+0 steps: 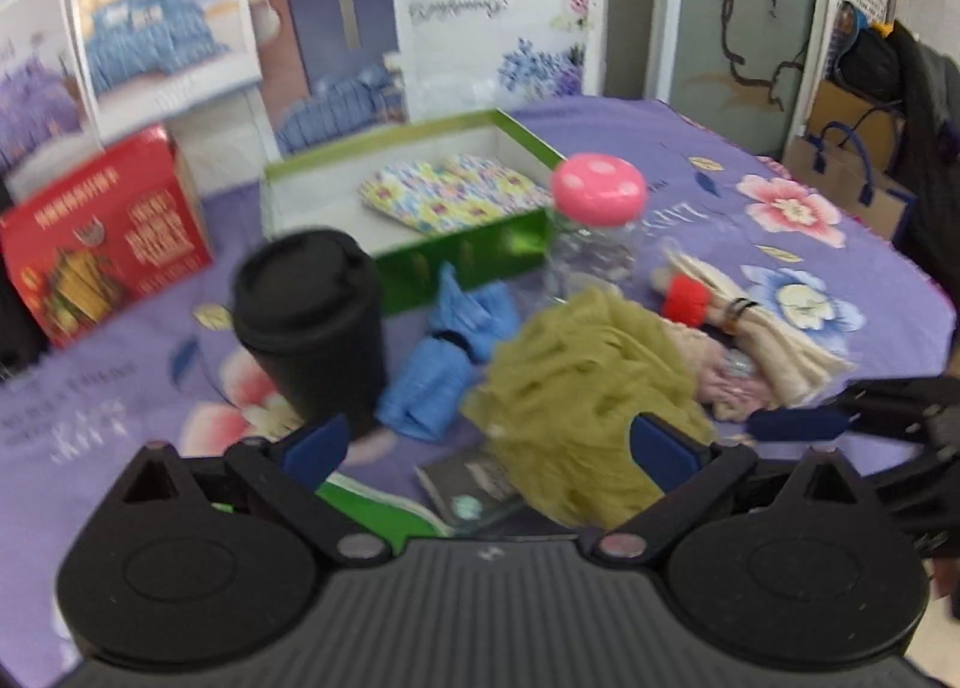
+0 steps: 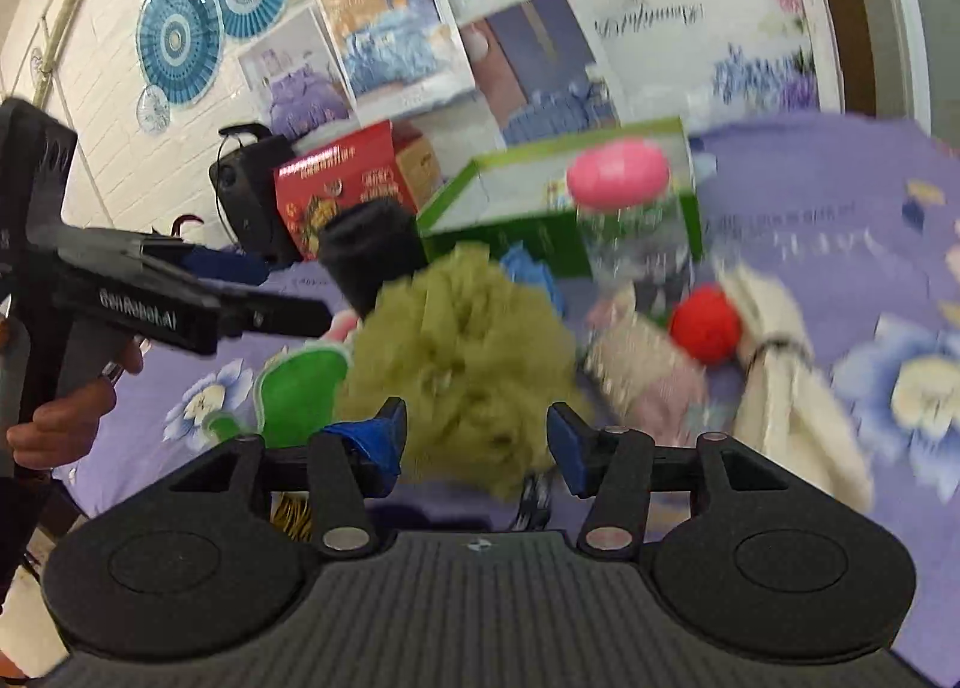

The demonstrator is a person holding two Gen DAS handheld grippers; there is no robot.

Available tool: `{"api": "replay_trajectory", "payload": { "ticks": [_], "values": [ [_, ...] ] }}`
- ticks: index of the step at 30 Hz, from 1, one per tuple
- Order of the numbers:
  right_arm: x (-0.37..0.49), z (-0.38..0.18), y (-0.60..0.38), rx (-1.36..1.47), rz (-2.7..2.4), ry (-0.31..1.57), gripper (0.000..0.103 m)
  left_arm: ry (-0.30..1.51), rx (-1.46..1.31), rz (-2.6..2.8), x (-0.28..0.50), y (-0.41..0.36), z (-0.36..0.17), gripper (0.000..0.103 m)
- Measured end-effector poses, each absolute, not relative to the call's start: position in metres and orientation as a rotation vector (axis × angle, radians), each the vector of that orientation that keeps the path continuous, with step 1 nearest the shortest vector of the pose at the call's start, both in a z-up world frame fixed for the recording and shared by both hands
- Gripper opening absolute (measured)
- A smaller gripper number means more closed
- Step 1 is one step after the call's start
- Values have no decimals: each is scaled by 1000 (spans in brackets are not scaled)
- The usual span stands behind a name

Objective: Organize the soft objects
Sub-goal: 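Move both grippers to the yellow-green mesh loofah, then grasp the loofah with both grippers and drop it into the box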

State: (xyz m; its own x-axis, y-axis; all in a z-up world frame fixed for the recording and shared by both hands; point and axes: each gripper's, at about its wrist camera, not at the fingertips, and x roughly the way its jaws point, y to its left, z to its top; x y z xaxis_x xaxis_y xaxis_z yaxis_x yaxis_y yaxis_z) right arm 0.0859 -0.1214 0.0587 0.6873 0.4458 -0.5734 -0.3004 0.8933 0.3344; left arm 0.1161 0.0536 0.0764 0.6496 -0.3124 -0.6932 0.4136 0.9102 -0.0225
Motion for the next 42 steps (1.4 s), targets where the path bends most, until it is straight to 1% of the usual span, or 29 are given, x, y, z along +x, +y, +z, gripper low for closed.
{"api": "replay_trajectory", "payload": {
  "ticks": [3,8,18,22,27,30,32,34,36,39,42],
  "values": [
    [86,51,-114,151,398,715,38,809,105,-468,122,48,69,100],
    [104,48,-108,22,370,693,40,851,89,-558,137,37,67,100],
    [133,44,-110,76,492,704,44,868,131,-565,178,11,64,100],
    [146,39,-105,57,508,707,47,911,133,-574,186,6,52,100],
    [160,31,-86,-12,566,729,53,914,190,-545,186,2,41,100],
    [162,28,-80,-31,576,707,54,922,219,-516,187,2,36,99],
    [162,25,-82,-10,584,692,54,932,207,-505,188,4,34,90],
    [163,20,-85,21,585,688,49,932,195,-501,188,7,35,72],
    [161,18,-82,2,584,696,41,931,165,-509,186,9,39,65],
    [148,31,-79,-26,568,648,34,895,160,-509,175,11,51,62],
    [133,48,-79,-74,535,587,34,847,141,-523,162,12,71,61]
  ]
}}
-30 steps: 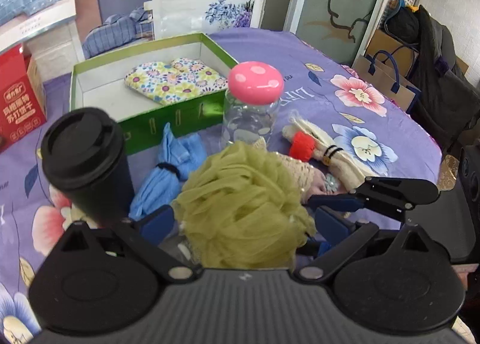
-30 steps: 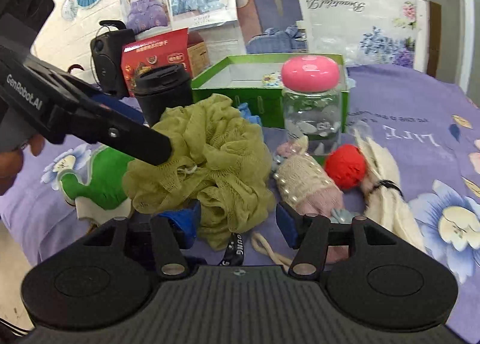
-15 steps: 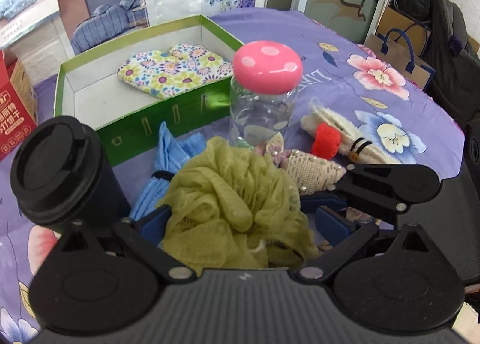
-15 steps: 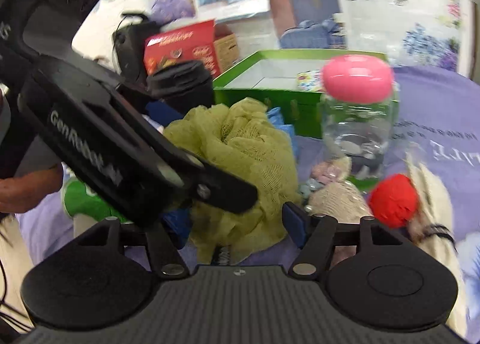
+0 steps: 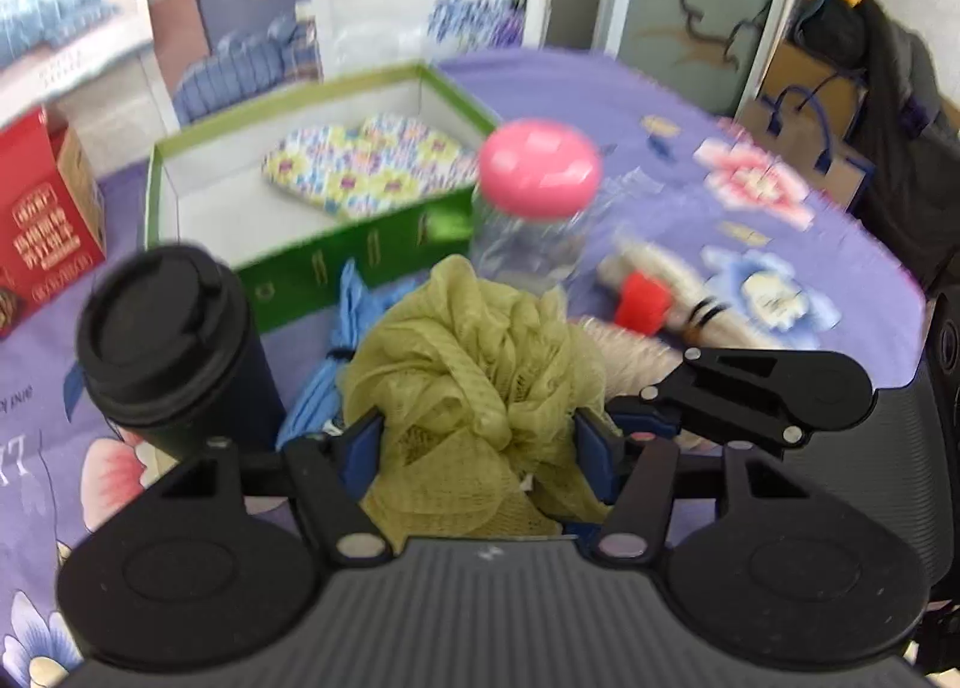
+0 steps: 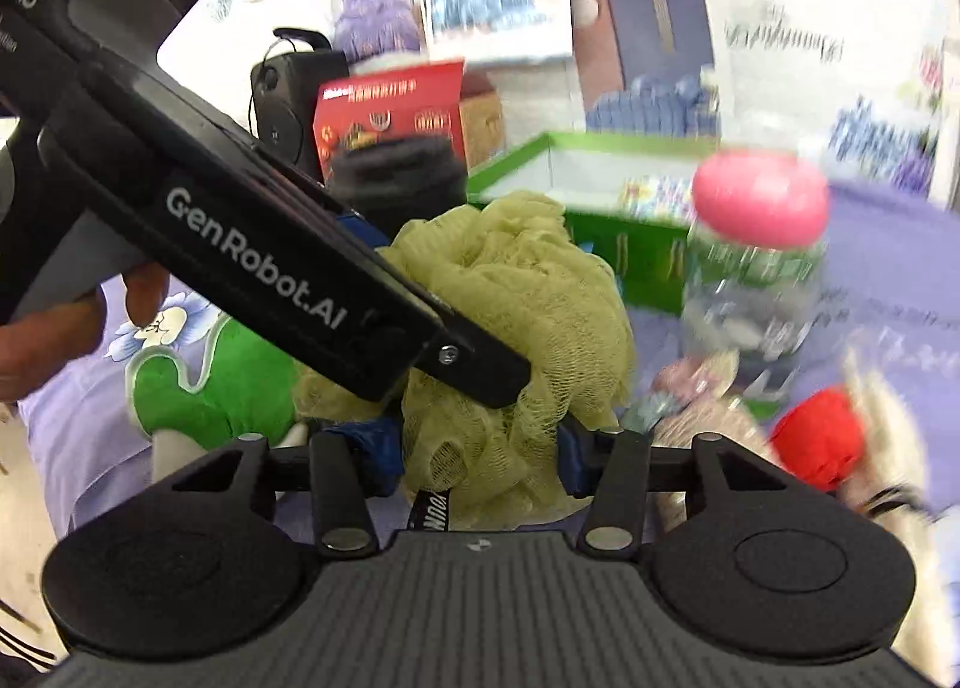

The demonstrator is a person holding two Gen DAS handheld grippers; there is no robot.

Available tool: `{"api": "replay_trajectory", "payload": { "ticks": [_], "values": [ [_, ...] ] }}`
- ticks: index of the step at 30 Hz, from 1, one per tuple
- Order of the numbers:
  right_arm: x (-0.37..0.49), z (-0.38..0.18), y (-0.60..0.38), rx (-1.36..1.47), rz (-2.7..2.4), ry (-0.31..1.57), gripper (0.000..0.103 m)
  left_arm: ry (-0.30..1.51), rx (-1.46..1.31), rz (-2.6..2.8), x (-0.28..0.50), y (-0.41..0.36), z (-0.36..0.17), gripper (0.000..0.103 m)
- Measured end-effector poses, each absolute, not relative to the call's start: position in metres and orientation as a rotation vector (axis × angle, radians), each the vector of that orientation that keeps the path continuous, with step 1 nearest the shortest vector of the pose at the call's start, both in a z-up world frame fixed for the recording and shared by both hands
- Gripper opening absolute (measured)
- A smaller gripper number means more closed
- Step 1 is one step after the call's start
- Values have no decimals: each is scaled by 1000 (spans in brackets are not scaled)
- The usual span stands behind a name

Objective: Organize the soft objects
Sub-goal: 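Grasp the loofah with both grippers and drop it into the box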

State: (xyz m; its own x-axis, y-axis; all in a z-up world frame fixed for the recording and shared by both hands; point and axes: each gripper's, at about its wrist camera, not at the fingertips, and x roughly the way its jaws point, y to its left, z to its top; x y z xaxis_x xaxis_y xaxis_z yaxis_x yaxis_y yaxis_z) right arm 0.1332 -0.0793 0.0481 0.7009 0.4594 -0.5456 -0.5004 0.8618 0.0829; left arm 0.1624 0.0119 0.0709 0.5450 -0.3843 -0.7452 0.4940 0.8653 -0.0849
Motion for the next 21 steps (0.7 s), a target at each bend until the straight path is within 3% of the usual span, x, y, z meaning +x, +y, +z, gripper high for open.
{"api": "replay_trajectory", "payload": {
  "ticks": [6,11,13,15,18,21],
  "values": [
    [140,105,-81,-161,503,424,34,642,192,-491,156,6,136,61],
    [214,148,-72,-221,530,375,35,527,274,-401,208,9,176,61],
    [248,154,-65,-243,543,406,36,547,269,-379,242,15,180,62],
    [279,152,-60,-238,565,463,40,576,241,-373,274,24,178,75],
    [315,138,-54,-206,589,600,39,622,193,-307,313,42,167,74],
    [314,134,-61,-213,555,567,40,653,111,-243,333,65,160,74]
  ]
}}
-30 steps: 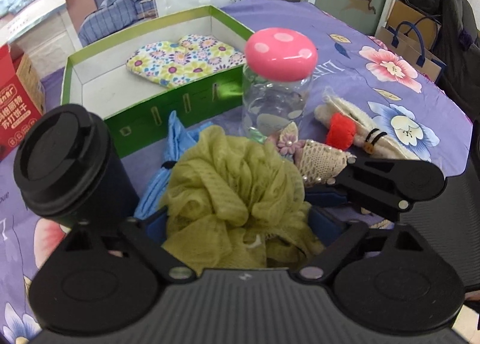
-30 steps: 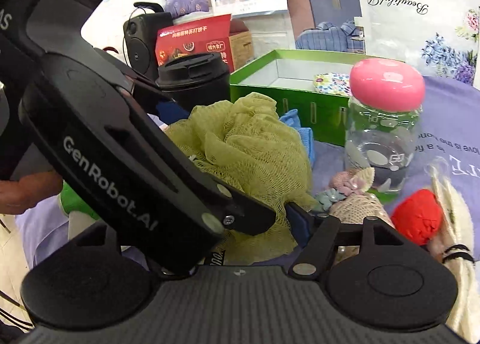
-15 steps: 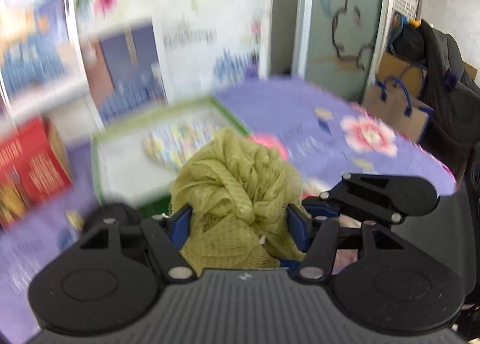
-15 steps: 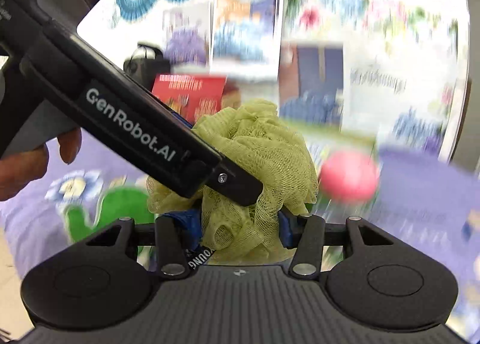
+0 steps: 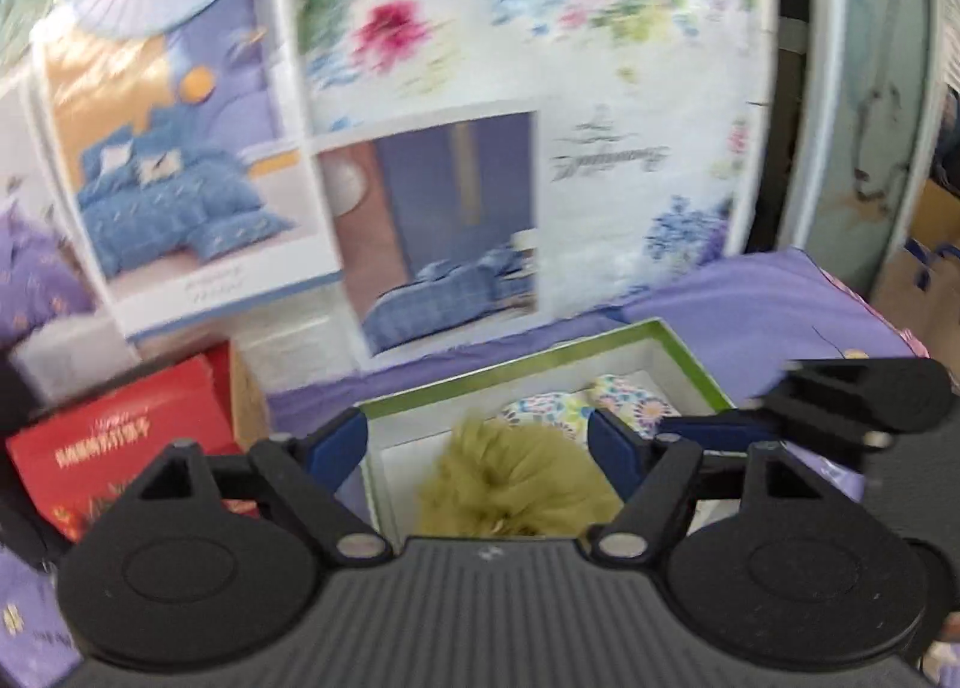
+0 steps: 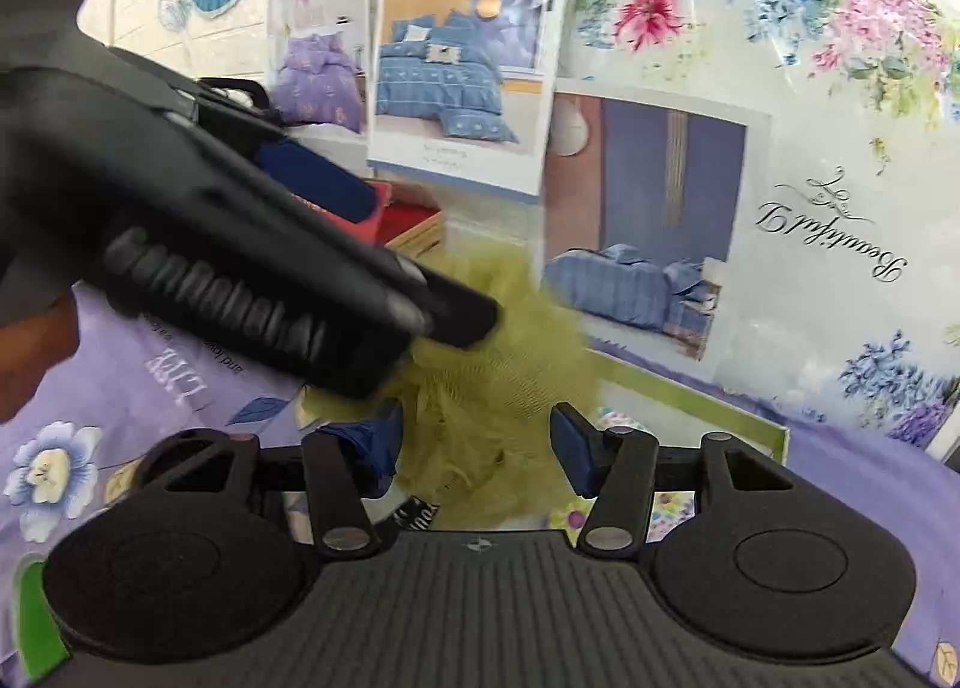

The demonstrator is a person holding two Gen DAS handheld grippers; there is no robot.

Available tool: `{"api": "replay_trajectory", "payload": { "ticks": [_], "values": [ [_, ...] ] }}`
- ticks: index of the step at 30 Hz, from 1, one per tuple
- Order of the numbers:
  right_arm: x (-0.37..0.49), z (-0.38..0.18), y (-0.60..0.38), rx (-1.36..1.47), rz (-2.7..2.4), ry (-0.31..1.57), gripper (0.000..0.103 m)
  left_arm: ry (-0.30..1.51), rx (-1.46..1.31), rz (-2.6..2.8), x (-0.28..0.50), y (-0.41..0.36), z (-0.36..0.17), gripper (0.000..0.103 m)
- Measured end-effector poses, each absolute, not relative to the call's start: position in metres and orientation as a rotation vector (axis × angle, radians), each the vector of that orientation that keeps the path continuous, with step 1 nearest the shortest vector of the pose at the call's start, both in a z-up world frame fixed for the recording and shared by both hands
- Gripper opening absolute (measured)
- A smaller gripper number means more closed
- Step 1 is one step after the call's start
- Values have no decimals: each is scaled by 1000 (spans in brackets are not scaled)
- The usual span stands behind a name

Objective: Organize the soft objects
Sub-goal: 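Grasp the loofah with both grippers and drop it into the box, then move both grippers to the green-and-white mitt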

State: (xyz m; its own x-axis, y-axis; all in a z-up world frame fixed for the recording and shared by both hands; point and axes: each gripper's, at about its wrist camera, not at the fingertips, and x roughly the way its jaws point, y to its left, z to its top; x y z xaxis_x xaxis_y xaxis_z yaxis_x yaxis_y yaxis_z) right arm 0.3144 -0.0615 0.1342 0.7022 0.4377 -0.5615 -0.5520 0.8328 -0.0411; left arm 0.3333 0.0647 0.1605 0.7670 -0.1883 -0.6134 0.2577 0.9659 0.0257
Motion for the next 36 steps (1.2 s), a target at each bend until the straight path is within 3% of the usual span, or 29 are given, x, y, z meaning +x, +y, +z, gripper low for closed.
{"api": "replay_trajectory", "payload": {
  "ticks": [7,16,29,33,36],
  "values": [
    [296,149,-83,-169,494,490,41,628,62,-219,317,87,166,75],
    [223,164,-95,-83,442,442,44,588,161,-218,212,76,168,78],
    [109,96,-97,23,406,640,46,795,173,-153,73,103,75,79],
    [89,82,-87,99,499,676,47,839,88,-129,33,124,62,79],
    [80,81,-59,45,642,700,47,821,173,-115,15,130,59,79]
  ]
}}
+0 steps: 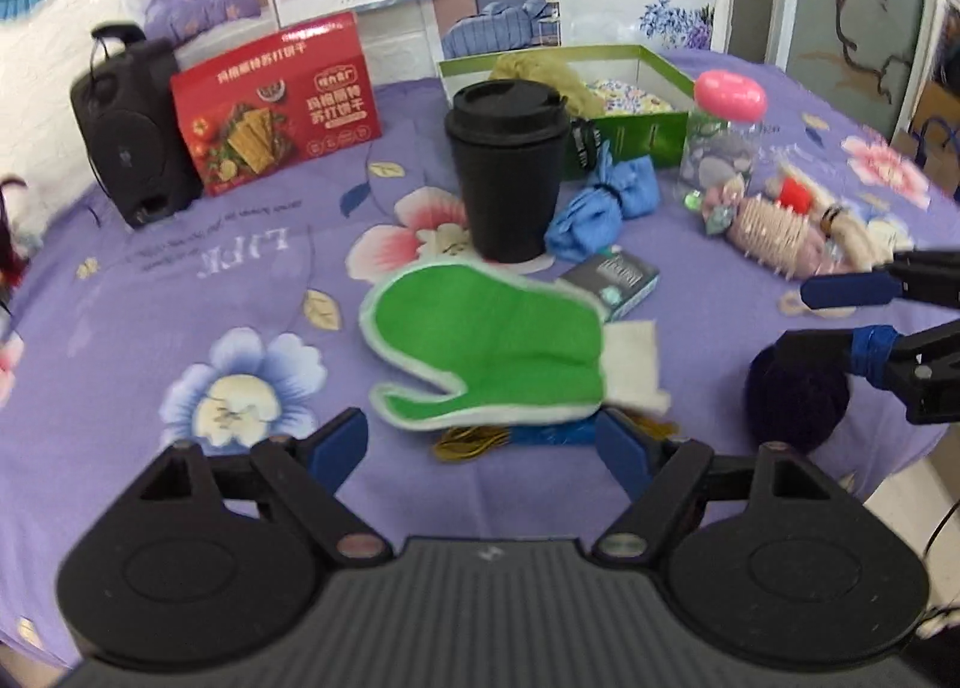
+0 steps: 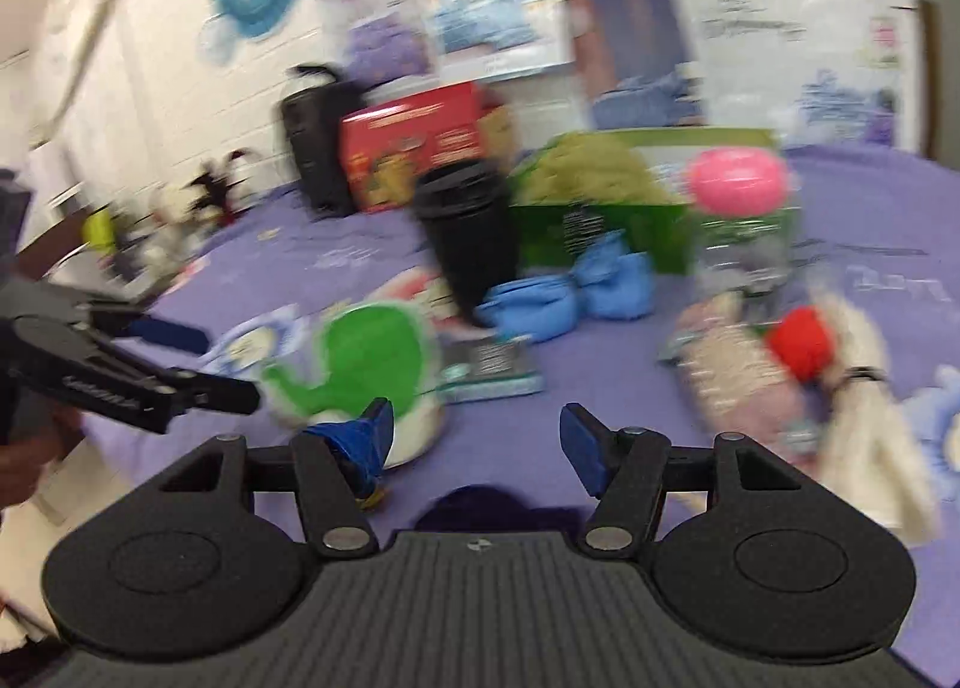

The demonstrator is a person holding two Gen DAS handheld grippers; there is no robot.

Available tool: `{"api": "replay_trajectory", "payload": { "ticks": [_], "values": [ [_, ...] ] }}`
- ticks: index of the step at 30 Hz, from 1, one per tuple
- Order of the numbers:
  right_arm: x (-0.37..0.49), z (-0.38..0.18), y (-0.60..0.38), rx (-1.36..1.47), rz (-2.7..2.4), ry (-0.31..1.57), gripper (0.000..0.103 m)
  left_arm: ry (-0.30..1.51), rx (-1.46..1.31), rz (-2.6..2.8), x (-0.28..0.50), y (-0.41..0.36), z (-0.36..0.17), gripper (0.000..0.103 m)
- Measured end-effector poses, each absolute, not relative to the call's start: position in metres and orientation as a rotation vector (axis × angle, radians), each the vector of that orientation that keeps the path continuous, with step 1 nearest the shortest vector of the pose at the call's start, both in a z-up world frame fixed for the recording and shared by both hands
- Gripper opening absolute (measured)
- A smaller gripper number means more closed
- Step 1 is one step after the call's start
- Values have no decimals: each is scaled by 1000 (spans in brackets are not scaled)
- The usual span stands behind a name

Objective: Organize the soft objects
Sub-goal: 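Move both grippers to the green-and-white mitt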

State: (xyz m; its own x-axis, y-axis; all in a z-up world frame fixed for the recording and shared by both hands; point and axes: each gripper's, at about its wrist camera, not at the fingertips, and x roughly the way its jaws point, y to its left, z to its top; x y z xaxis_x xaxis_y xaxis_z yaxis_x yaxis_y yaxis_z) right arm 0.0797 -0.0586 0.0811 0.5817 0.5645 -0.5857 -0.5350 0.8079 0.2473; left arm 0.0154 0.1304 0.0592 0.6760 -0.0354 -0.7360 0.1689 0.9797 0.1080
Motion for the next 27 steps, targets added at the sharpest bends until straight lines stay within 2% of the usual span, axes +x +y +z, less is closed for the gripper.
{"api": "replay_trajectory", "payload": {
  "ticks": [6,11,23,27],
  "values": [
    [82,64,3,-167,685,721,48,872,315,-145,31,145,36,79],
    [96,49,24,-192,685,762,48,890,373,-189,48,148,16,80],
    [118,44,29,-134,614,762,49,811,411,-357,78,145,12,81],
    [114,45,34,-150,625,725,49,827,406,-365,80,147,8,76]
  ]
}}
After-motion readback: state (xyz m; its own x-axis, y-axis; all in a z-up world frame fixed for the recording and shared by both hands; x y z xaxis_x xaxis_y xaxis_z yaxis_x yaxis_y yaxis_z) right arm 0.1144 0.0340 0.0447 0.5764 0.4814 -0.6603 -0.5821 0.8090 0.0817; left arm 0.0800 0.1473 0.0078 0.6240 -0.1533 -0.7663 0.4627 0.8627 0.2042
